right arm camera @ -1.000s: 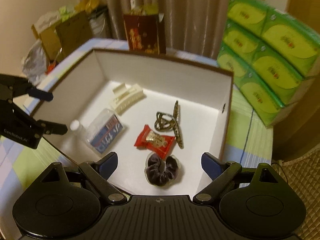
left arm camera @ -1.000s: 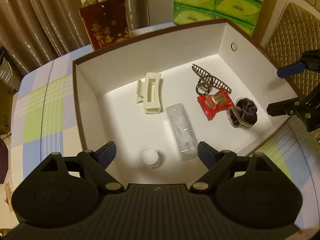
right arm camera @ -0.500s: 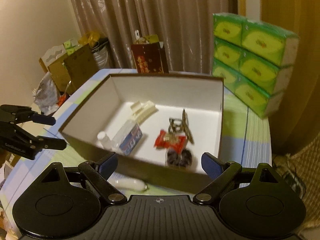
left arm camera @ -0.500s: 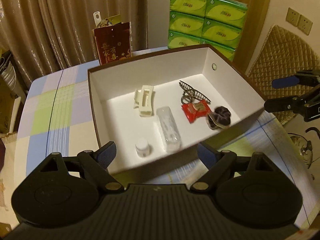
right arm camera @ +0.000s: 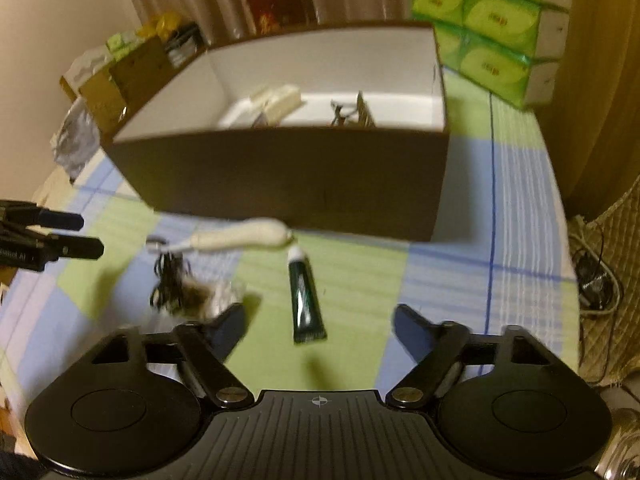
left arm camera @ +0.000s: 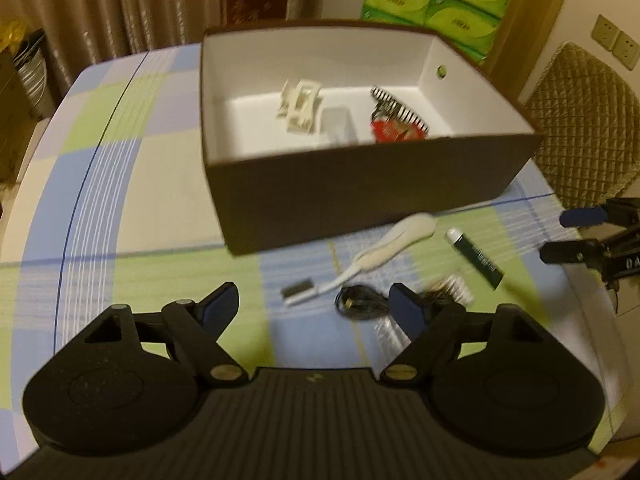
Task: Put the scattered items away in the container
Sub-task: 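Withdraw both open tools from the box toward the cable and lip gel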
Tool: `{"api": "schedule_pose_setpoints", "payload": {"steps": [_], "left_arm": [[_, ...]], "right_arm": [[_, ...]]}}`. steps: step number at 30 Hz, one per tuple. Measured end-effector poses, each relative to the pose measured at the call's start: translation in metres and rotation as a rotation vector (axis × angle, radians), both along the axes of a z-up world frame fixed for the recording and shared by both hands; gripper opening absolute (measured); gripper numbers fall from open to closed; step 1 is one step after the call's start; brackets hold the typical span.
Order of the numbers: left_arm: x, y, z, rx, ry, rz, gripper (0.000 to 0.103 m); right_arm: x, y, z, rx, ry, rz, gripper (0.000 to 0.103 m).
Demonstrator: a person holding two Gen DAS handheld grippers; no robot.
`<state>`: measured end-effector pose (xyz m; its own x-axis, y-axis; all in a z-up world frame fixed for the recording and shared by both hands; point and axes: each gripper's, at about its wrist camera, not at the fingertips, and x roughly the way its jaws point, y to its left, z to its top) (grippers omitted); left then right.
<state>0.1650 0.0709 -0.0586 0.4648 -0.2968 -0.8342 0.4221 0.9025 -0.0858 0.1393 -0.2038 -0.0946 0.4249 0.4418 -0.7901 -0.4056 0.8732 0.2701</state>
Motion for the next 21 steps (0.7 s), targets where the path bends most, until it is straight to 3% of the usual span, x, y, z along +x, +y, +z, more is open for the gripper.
{"api": "schedule_pose_setpoints", "payload": {"steps": [4, 10, 17, 21], "left_arm": [[-0.005, 0.005, -0.014, 0.003, 0.022, 0.016, 0.075], [-0.003, 0.003, -0.023, 0.006, 0.025, 0.012, 0.074], [0.002, -0.001, -0.032, 0.020, 0.021, -0.011, 0.072], [0.003, -0.002, -0.035, 0.020, 0.016, -0.031, 0.070]], "right_arm": [[-0.007, 0.008, -0.016, -0.039, 0.001, 0.036, 0.057], [-0.005, 0.020, -0.034, -0.072, -0.022, 0.065, 0.046], [0.010, 0.030, -0.046, -0.059, -0.040, 0.070, 0.041], [0.012, 0.033, -0.050, -0.083, -0.062, 0.081, 0.025]]}}
